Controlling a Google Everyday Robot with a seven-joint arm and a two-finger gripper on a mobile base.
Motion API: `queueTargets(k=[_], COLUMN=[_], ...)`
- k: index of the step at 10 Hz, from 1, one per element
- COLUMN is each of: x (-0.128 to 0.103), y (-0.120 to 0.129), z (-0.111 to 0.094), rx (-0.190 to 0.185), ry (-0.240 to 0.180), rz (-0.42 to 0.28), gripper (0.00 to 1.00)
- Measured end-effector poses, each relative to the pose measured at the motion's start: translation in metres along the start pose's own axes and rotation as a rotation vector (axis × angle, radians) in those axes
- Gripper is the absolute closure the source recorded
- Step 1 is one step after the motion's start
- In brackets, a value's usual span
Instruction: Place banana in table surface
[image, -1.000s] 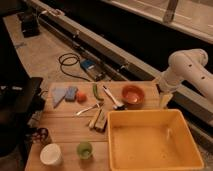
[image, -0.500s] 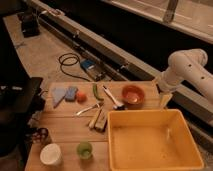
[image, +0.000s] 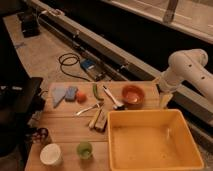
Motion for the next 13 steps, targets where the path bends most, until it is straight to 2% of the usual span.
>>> queueTargets(k=[11,13], x=[0.0002,-0.0017], y=[0.0004,-0.0020], z=[0.0008,-0.0015], rx=[-0.001,0.007], ry=[-0.001,0.006], rz=[0.000,-0.024], gripper=[0.20,0.20])
